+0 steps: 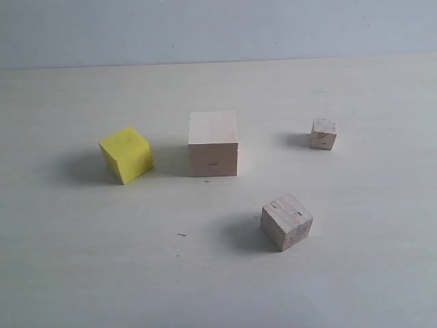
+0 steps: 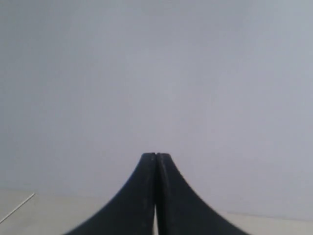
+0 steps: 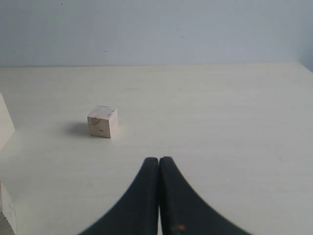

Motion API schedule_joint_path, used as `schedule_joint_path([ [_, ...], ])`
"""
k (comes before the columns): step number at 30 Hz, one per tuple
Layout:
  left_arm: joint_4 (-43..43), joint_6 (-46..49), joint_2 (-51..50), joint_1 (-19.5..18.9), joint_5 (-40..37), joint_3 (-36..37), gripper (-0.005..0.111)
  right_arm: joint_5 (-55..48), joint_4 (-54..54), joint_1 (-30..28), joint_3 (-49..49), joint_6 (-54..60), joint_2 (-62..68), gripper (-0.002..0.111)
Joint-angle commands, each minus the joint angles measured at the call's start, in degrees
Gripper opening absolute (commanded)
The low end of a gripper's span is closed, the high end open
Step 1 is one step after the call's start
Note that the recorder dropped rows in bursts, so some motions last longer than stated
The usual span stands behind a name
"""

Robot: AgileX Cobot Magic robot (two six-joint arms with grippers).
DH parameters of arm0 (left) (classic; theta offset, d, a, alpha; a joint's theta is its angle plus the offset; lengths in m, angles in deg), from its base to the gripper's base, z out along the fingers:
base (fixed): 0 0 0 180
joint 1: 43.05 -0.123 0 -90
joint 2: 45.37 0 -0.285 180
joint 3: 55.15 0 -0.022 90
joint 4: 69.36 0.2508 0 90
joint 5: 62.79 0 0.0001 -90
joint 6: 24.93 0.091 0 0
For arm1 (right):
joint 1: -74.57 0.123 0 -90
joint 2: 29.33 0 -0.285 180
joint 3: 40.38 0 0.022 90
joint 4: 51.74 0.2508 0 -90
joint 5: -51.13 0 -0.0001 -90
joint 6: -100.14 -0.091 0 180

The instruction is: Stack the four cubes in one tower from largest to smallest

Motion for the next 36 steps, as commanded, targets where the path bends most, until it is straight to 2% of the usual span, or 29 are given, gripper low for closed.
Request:
schedule_joint_path([
  [1, -0.3, -3.4, -1.9, 0.3, -1.2, -6.9, 0.000, 0.3, -0.2, 0.0, -0.3, 0.4, -0.2, 0.000],
  [7, -0.3, -3.6, -11.7, 1.4, -8.4, -18.9, 0.000, 0.3, -0.2, 0.0, -0.3, 0.4, -0.2, 0.000],
  [12, -0.3, -3.4, -21.4, 5.0, -17.3, -28.4, 0.000, 0.3, -0.2, 0.0, -0.3, 0.4, -0.2, 0.000],
  [16, -0.3, -2.9, -29.1, 10.1, -23.1, -34.7, 0.000, 0.3, -0.2, 0.0, -0.3, 0.4, -0.2, 0.000],
  [22, -1.0, 3.7, -41.3, 19.4, -31.7, -41.8, 0.000, 0.3, -0.2, 0.0, -0.3, 0.4, -0.2, 0.000],
  [26, -1.1, 4.0, -47.2, 22.8, -31.9, -43.1, 0.000, 0.3, -0.2, 0.0, -0.3, 0.4, -0.2, 0.000],
  [30, -1.1, 4.0, -50.7, 23.0, -27.6, -43.2, 0.000, 0.3, -0.2, 0.0, -0.3, 0.4, -0.2, 0.000],
  [36, -10.7, 4.0, -55.6, 23.0, -21.3, -43.3, 0.000, 0.3, -0.2, 0.0, -0.3, 0.4, -0.2, 0.000],
])
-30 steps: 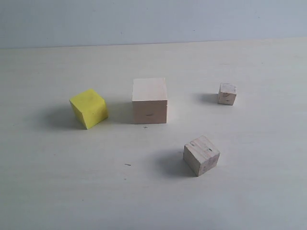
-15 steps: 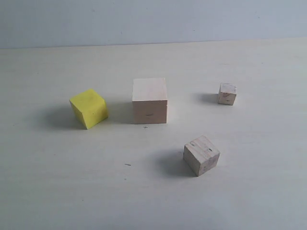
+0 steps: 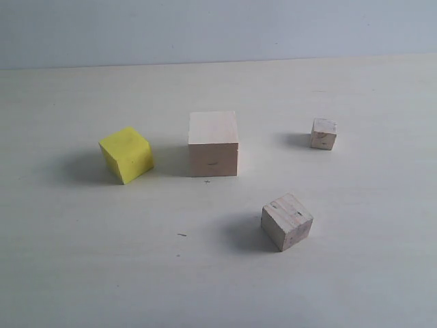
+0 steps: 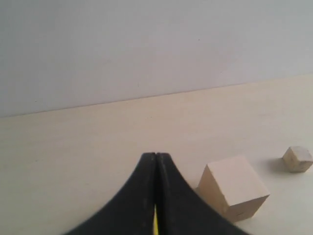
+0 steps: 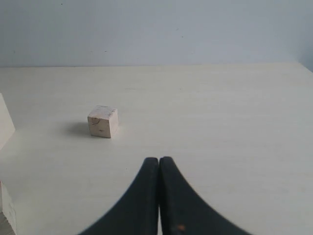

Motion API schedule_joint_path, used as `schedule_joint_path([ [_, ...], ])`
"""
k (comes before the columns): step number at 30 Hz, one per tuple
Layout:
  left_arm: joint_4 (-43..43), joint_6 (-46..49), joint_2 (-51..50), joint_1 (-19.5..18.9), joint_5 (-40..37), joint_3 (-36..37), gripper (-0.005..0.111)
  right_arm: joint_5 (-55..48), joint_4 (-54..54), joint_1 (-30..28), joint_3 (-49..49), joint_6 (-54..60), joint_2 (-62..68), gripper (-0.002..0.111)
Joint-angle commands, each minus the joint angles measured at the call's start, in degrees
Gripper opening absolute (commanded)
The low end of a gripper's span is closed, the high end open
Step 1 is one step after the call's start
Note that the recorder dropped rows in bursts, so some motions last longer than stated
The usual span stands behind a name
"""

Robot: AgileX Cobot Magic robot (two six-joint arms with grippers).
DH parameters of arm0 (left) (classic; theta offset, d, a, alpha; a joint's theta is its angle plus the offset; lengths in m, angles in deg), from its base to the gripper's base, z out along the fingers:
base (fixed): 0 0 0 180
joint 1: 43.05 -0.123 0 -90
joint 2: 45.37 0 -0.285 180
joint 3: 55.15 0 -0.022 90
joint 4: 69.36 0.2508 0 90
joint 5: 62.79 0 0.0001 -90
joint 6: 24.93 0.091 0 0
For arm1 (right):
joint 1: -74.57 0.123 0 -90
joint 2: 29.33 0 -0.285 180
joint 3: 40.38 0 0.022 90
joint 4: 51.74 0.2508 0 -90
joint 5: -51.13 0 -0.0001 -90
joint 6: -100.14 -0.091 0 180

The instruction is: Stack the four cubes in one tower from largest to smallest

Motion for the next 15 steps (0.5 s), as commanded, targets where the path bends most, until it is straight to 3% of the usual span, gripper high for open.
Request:
schedule_joint_path([
  [1, -6.9, 0.5, -4.3, 0.4, 3.8, -1.1, 0.000, 0.3, -0.2, 0.0, -0.3, 0.4, -0.2, 0.000],
  [8, -9.0, 5.8, -18.1, 1.4, -4.3, -10.2, 0.000, 0.7, -0.2, 0.0, -0.3, 0.4, -0.2, 0.000],
  [15, -20.0, 18.8, -32.2, 5.5, -9.7, -19.6, 0.000, 0.7, -0.2, 0.0, -0.3, 0.4, -0.2, 0.000],
])
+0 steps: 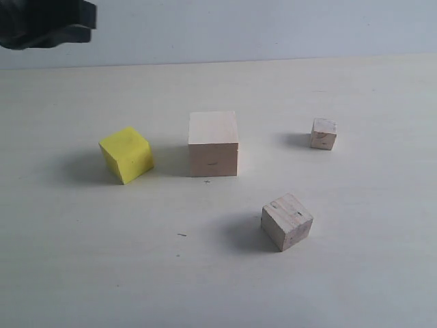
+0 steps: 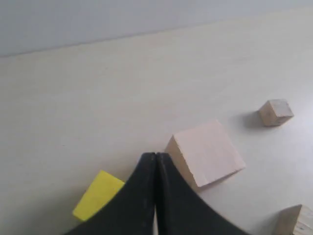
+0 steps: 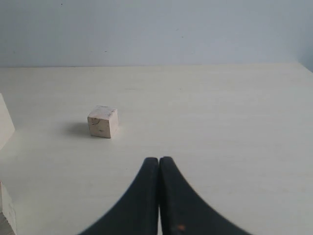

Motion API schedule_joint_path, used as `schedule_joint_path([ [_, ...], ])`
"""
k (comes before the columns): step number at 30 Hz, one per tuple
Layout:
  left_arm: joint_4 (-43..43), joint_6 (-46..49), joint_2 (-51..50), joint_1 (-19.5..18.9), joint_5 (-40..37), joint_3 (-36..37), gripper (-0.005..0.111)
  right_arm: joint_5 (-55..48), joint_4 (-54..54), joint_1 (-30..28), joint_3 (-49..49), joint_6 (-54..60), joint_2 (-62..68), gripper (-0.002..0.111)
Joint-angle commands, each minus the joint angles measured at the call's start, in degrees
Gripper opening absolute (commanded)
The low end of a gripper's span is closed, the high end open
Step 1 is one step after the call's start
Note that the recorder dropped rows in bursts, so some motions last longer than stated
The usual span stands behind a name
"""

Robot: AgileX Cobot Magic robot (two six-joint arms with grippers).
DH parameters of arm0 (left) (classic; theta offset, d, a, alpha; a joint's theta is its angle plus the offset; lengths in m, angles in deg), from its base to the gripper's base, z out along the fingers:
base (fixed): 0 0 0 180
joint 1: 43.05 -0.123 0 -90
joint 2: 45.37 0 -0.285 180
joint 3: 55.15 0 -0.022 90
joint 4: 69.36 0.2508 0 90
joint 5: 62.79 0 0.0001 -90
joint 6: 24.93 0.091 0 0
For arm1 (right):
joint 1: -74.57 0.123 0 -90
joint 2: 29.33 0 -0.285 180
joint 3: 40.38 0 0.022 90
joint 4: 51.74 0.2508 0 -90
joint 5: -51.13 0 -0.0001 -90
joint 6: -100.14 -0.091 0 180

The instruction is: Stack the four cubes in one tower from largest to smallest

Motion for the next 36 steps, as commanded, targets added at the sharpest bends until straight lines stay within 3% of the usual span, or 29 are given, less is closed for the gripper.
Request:
schedule_joint_path([
  [1, -5.6, 7.1, -7.9, 2.7, -2.1, -5.2, 0.000, 0.7, -0.2, 0.0, -0.3, 0.4, -0.2, 0.000],
  [11, -8.5, 9.3, -22.8, 5.3, -5.7, -17.4, 0.000, 0.7, -0.2, 0.0, -0.3, 0.4, -0.2, 0.000],
  [19, -28.8, 27.2, -32.8, 5.3, -15.2, -25.1, 0.000, 0.7, -0.2, 0.0, -0.3, 0.4, -0.2, 0.000],
  [29, -29.6, 28.3, -40.8, 5.3, -19.1, -31.6, 0.000, 0.7, -0.2, 0.3, -0.3, 0.4, -0.2, 0.000],
  [36, -31.1, 31.9, -43.4, 5.3, -21.1, -31.8, 0.000, 0.7, -0.2, 0.3, -0.3, 0.4, -0.2, 0.000],
])
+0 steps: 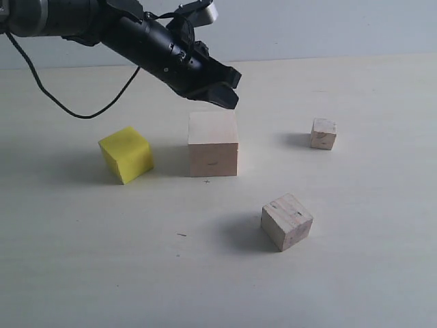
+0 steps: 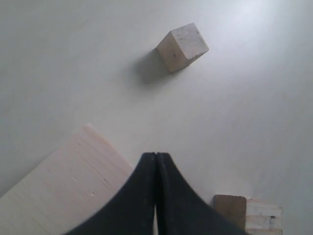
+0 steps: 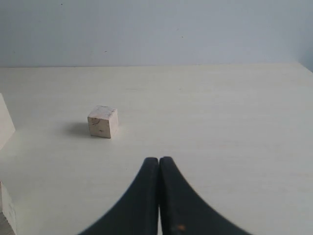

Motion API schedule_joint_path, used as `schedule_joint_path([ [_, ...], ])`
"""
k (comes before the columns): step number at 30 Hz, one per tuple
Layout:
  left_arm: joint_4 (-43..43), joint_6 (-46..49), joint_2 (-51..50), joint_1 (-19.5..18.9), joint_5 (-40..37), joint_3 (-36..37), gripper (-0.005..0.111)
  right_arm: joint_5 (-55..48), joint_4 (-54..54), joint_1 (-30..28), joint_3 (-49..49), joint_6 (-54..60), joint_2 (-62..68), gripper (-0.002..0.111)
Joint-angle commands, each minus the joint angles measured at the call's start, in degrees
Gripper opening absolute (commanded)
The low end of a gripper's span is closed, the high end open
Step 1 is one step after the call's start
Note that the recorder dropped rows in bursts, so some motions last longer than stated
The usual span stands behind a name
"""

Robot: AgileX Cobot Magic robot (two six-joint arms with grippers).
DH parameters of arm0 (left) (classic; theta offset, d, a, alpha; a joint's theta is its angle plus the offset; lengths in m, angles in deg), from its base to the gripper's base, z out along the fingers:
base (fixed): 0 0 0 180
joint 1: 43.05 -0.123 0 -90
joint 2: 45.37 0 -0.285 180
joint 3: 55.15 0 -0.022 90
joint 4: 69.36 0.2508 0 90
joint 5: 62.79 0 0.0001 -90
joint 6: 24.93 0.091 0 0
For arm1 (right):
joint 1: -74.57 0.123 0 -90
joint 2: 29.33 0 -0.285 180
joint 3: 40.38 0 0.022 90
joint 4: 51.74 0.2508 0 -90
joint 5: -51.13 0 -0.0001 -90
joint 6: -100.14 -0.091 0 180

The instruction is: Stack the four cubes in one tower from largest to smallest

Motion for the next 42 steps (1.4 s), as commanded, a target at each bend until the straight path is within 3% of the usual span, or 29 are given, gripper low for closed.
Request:
schedule_joint_path([
  [1, -2.7, 3.3, -1.6, 0.1, -2.0, -0.6, 0.000, 0.7, -0.2, 0.1, -0.3, 0.4, -0.2, 0.000],
  [6, -7.6, 7.6, -2.3, 0.1, -2.8, -0.6, 0.000, 0.7, -0.2, 0.1, -0.3, 0.4, -0.2, 0.000],
  [21, -11.2, 9.3, -5.3, 0.1, -3.5, -0.7, 0.000, 0.7, -0.2, 0.1, -0.3, 0.2, -0.2, 0.000],
  [42, -11.3, 9.4, -7.2, 0.1, -2.1, -1.2, 0.000, 0.7, -0.2, 0.1, -0.3, 0.4, -0.2, 0.000],
])
